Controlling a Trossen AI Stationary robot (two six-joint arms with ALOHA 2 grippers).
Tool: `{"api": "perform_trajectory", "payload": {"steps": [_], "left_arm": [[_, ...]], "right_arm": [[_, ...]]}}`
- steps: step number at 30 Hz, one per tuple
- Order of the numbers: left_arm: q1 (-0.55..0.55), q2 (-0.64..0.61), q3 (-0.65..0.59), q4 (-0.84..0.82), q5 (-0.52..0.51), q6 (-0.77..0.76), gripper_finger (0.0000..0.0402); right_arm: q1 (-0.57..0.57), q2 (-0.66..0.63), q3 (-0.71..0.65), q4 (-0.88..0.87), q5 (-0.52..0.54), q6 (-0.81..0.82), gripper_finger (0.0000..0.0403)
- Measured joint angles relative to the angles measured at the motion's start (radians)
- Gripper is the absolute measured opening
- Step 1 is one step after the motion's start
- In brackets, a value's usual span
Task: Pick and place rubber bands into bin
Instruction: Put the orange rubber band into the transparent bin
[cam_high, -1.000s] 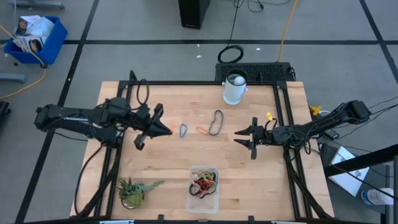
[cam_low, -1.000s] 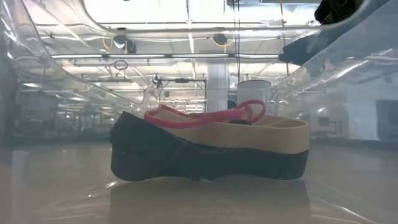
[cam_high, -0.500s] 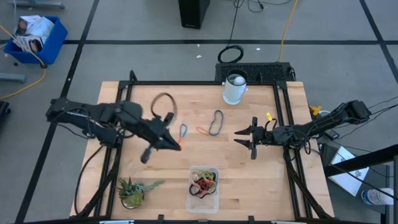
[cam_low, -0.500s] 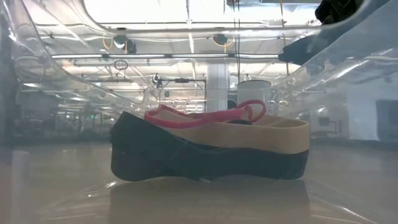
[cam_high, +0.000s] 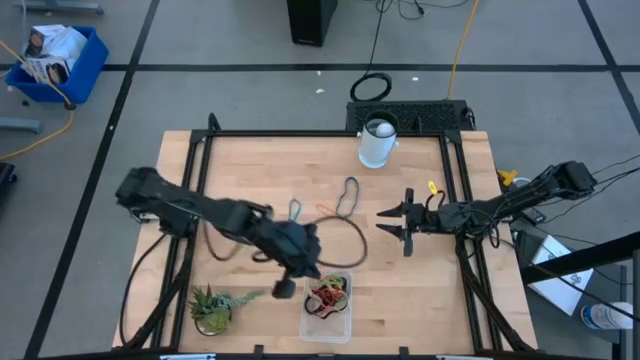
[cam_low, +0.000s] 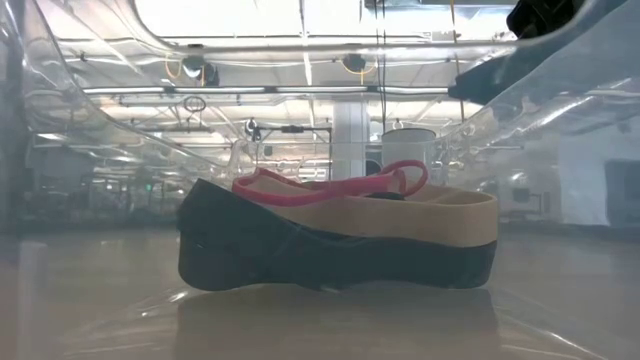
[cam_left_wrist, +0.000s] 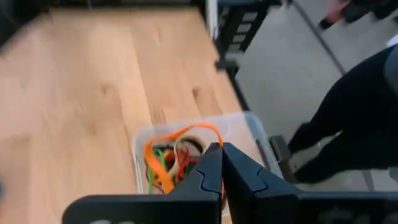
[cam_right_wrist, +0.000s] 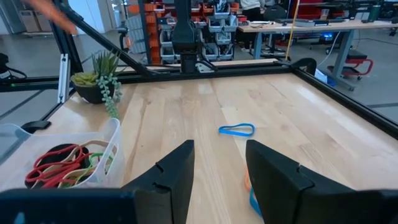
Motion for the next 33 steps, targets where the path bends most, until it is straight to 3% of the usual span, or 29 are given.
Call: {"api": "perform_trajectory", "payload": {"steps": [10,17,24,33], "left_arm": [[-0.04,0.266,0.0,0.007,0.004,-0.147,0.001],[-0.041,0.388,0.0,0.008,0.004,-0.207,0.0008],[-0.039,0.411,0.0,0.004,0.004,-0.25,0.003],[-0.038,0.411,0.0,0.008,0.004,-0.258,0.0007]], "right_arm": [[0.0,0.0,0.0,-0.039,-0.001,0.0,0.0139],[0.0,0.0,0.0,-0.055,-0.001,0.0,0.0139],[0.0,0.0,0.0,-0.056,-0.001,0.0,0.0139],[0.0,0.0,0.0,-0.057,-0.002,0.001,0.0139]]}}
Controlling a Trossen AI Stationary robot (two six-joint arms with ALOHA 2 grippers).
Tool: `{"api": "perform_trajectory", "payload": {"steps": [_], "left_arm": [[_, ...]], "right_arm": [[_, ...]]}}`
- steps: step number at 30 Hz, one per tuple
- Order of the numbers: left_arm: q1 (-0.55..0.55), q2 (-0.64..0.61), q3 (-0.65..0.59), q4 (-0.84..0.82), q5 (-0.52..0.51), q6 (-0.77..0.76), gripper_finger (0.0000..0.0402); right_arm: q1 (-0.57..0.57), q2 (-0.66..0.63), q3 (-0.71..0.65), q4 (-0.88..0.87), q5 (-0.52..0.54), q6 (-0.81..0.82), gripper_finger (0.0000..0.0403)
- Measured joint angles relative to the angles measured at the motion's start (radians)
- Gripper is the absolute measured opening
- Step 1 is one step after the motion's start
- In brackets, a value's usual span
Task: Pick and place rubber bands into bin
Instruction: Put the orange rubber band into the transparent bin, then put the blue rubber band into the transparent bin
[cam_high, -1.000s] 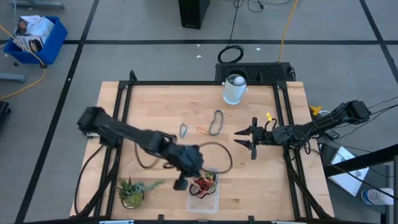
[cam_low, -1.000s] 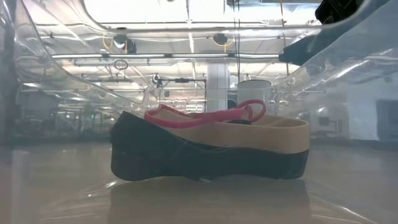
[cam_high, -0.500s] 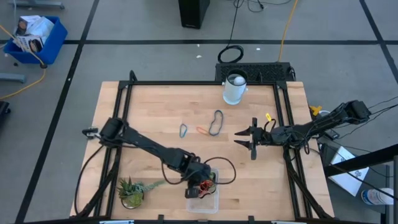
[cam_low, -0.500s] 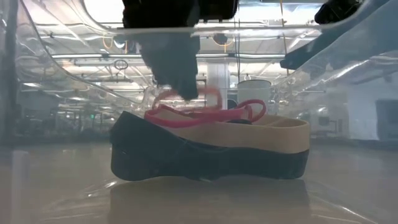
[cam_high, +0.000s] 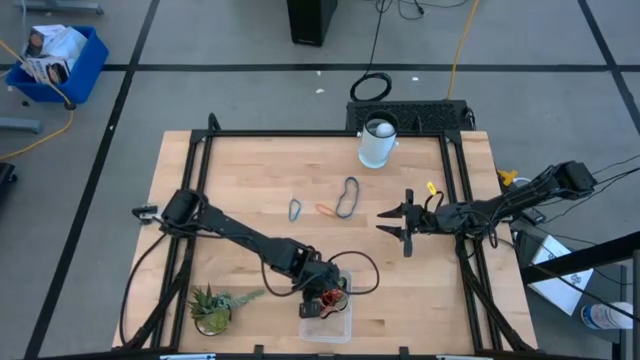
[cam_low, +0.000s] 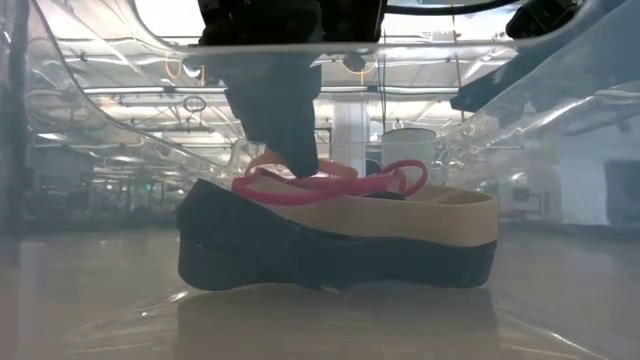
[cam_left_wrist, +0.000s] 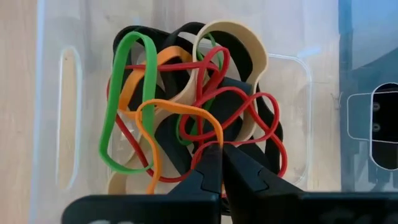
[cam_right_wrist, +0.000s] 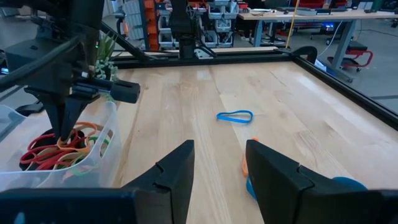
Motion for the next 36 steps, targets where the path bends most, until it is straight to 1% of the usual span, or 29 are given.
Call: {"api": "perform_trajectory", "payload": {"steps": [3,6,10,16,20,22,26,29,36], "left_arm": [[0.001,-0.003,0.0,0.0,0.0,0.004,0.0007],[0.003,-0.01,0.0,0.003,0.0,0.003,0.0024],[0.004,-0.013,0.0,0.0,-0.001,0.003,0.0063],[0.004,-0.031,-0.001,0.029,0.003,0.01,0.0133],[0.017,-0.073,-0.001,-0.003,0.057,0.013,0.0164],[0.027,-0.107,-0.001,-0.006,0.079,0.025,0.0173],[0.046,-0.204,-0.001,-0.003,0.072,0.112,0.0181],[0.066,-0.295,-0.001,-0.003,0.049,0.178,0.0182],[0.118,-0.538,-0.001,0.011,0.05,0.338,0.0182]], "right_arm": [[0.0,0.0,0.0,0.0,0.0,0.0,0.0139],[0.0,0.0,0.0,0.0,0.0,0.0,0.0139],[0.0,0.0,0.0,0.001,0.0,0.0,0.0139],[0.0,0.0,0.0,0.0,0.0,0.0,0.0139],[0.0,0.0,0.0,0.002,0.0,0.0,0.0139],[0.0,0.0,0.0,0.004,-0.001,0.0,0.0139],[0.0,0.0,0.0,0.048,-0.003,0.0,0.0139],[0.0,0.0,0.0,0.099,-0.003,0.0,0.0139],[0.0,0.0,0.0,0.182,-0.003,0.0,0.0139]]}}
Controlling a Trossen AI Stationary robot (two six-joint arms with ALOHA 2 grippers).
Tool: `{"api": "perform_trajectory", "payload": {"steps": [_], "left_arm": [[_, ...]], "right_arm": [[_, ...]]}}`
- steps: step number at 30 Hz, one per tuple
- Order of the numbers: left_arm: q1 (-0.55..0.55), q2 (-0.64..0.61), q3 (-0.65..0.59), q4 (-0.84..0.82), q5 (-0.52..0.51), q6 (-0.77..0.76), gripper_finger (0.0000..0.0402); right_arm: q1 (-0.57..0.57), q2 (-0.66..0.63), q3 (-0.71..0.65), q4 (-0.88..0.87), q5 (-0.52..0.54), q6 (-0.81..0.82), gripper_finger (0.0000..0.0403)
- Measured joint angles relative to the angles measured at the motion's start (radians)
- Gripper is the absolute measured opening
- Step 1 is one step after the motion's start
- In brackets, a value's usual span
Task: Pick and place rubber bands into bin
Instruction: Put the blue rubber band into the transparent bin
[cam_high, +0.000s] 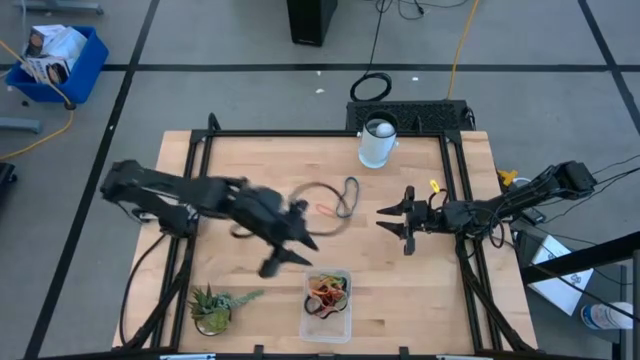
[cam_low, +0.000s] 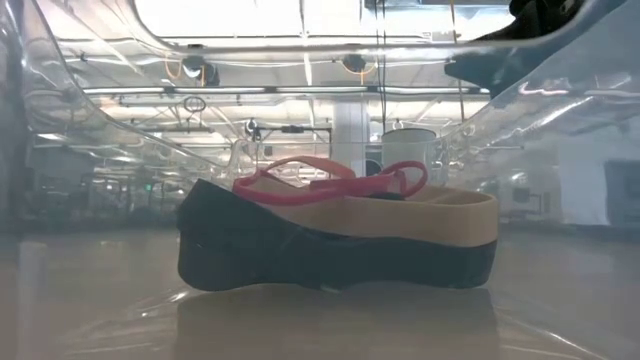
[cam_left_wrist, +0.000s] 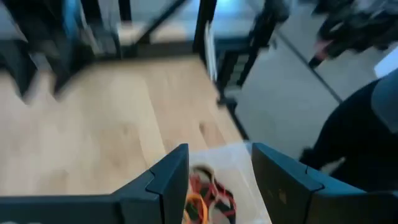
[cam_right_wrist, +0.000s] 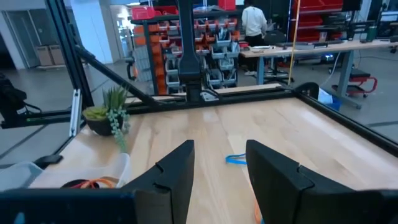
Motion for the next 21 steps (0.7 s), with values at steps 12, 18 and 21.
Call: {"api": "perform_trajectory", "payload": {"steps": [12,18,21], "left_arm": [[0.084,-0.391,-0.094,-0.065,-0.036,0.146,0.0182],[0.119,-0.581,-0.29,0.007,-0.146,0.052,0.0182],[0.127,-0.636,-0.388,0.018,-0.213,0.007,0.0182]], "right_arm": [[0.0,0.0,0.0,0.026,0.002,0.0,0.0139],[0.0,0.0,0.0,0.031,0.004,0.0,0.0139],[0.0,0.0,0.0,0.031,0.004,0.0,0.0139]]}}
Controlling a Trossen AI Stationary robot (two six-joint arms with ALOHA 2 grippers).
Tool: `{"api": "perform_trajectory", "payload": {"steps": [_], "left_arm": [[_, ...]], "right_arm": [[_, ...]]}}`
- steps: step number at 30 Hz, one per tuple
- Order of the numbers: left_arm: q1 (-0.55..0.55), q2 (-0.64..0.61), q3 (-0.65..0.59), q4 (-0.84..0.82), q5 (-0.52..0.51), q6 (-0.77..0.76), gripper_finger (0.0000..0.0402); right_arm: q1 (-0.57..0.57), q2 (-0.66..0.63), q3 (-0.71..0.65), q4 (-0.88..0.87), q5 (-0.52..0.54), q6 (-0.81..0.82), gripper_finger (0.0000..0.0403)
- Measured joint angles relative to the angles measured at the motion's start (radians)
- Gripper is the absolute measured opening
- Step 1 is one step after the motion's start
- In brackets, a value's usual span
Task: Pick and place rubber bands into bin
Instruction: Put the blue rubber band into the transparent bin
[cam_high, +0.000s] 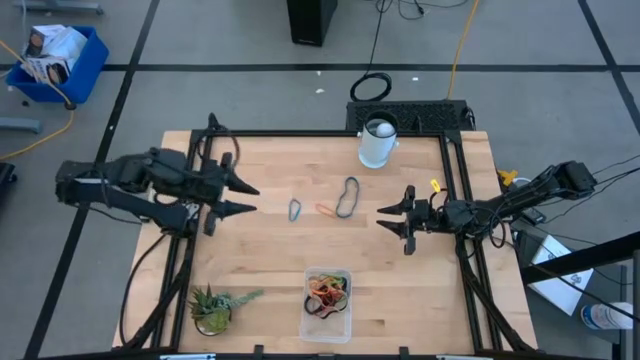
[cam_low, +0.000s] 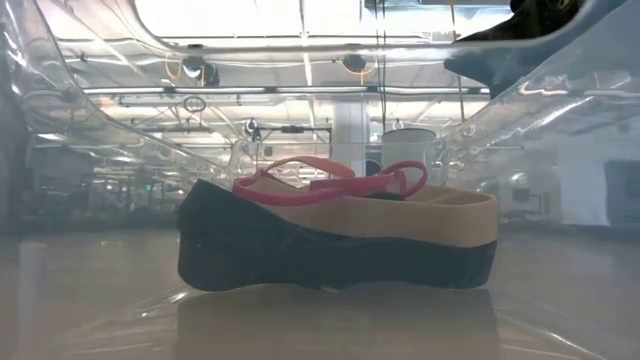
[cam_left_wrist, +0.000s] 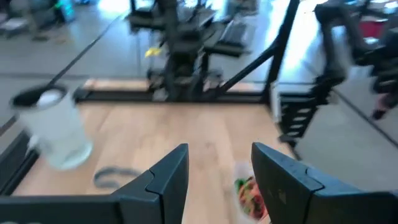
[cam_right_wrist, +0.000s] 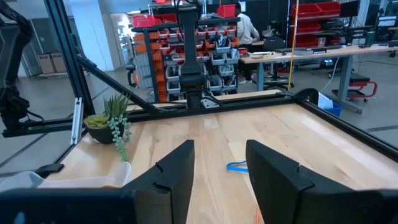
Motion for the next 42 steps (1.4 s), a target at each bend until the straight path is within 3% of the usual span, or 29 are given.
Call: {"api": "perform_trajectory", "payload": {"steps": [9,13,18,28,39,42], "left_arm": [[-0.001,0.001,-0.211,0.095,-0.022,-0.056,0.0182],[-0.001,0.028,-0.233,0.105,-0.036,-0.04,0.0182],[0.003,0.08,-0.234,0.102,-0.128,-0.056,0.0182],[0.129,0.339,-0.177,-0.05,-0.081,-0.123,0.0182],[0.19,0.611,-0.169,-0.032,-0.098,-0.339,0.0182],[0.191,0.68,-0.132,-0.039,-0.107,-0.367,0.0182]], "right_arm": [[0.0,0.0,0.0,0.0,0.0,0.0,0.0139],[0.0,0.0,0.0,-0.001,0.0,0.0,0.0139],[0.0,0.0,0.0,0.0,0.0,0.0,0.0139],[0.0,0.0,0.0,-0.001,0.005,0.0,0.0139],[0.0,0.0,0.0,-0.001,0.008,0.0,0.0139],[0.0,0.0,0.0,0.0,0.05,0.0,0.0139]]}}
